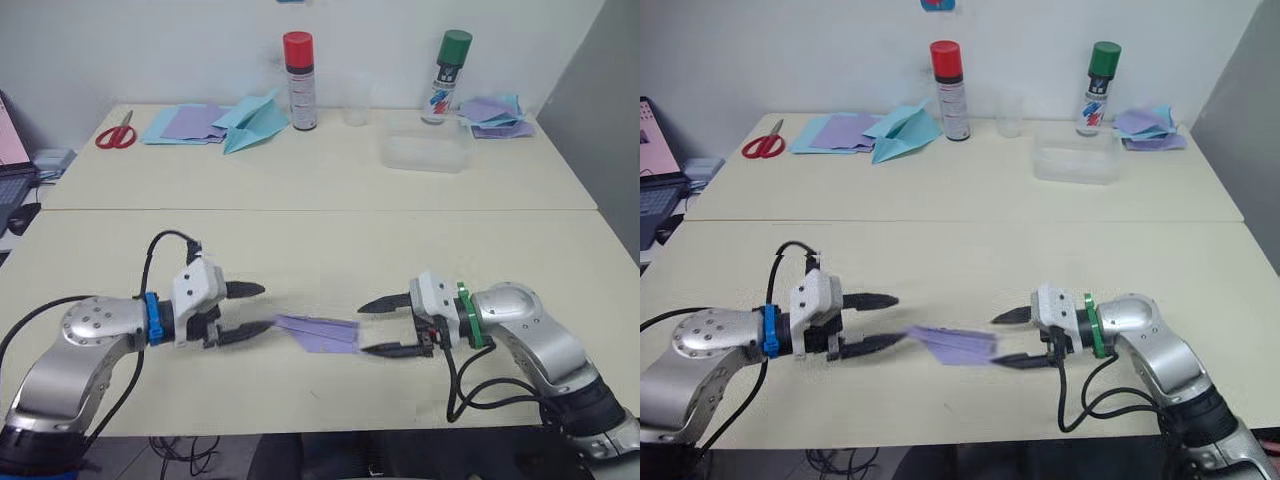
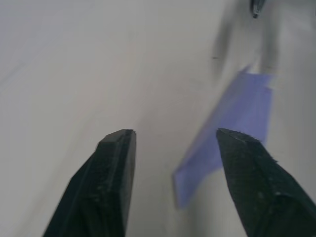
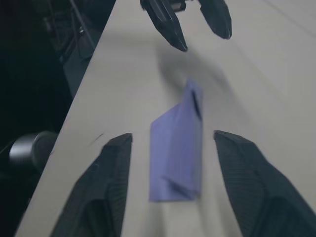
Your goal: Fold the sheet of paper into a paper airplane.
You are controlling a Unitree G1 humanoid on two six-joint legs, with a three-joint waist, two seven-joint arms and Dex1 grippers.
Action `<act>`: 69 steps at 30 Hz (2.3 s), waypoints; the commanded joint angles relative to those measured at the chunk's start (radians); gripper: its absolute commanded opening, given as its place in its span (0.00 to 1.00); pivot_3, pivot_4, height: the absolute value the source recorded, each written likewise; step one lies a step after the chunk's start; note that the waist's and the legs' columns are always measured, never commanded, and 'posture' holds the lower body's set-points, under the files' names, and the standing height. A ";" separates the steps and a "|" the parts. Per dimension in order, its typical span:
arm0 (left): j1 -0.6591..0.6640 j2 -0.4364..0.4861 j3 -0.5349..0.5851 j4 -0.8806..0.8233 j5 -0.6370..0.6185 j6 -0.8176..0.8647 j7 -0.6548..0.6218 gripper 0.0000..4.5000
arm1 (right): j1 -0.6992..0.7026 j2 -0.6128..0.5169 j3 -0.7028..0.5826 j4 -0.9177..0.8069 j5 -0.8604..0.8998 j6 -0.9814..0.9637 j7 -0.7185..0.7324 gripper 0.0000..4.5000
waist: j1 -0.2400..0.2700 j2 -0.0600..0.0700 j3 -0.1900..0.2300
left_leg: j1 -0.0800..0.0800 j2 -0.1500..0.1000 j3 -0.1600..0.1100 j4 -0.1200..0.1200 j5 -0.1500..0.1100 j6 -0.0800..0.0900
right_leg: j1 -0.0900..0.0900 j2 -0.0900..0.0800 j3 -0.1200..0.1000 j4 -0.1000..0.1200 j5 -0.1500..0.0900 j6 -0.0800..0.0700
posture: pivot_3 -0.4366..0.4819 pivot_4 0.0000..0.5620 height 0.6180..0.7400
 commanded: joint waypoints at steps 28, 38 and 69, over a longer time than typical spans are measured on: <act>0.233 -0.049 0.066 -0.235 -0.022 -0.116 0.085 1.00 | -0.097 0.244 0.091 0.163 -0.116 0.089 -0.201 0.64 | 0.010 0.000 0.001 | 0.000 -0.001 -0.001 0.011 0.000 0.000 | 0.004 -0.001 -0.001 0.004 0.002 -0.001 | 0.48 0.27 1.00; 0.234 -0.051 0.090 -0.219 -0.025 -0.134 0.072 1.00 | -0.127 0.235 0.010 0.130 0.000 0.146 -0.181 0.64 | 0.010 0.000 0.001 | 0.000 -0.001 -0.001 0.013 0.000 0.000 | 0.005 -0.001 -0.001 0.004 0.002 0.000 | 0.48 0.27 1.00; 0.103 -0.020 0.164 -0.288 -0.181 0.076 0.161 1.00 | -0.195 0.186 0.128 0.267 -0.227 0.053 -0.180 0.01 | 0.010 0.000 0.001 | 0.000 -0.001 -0.001 0.015 0.000 0.000 | 0.006 -0.001 -0.001 0.004 0.003 0.000 | 0.48 0.27 1.00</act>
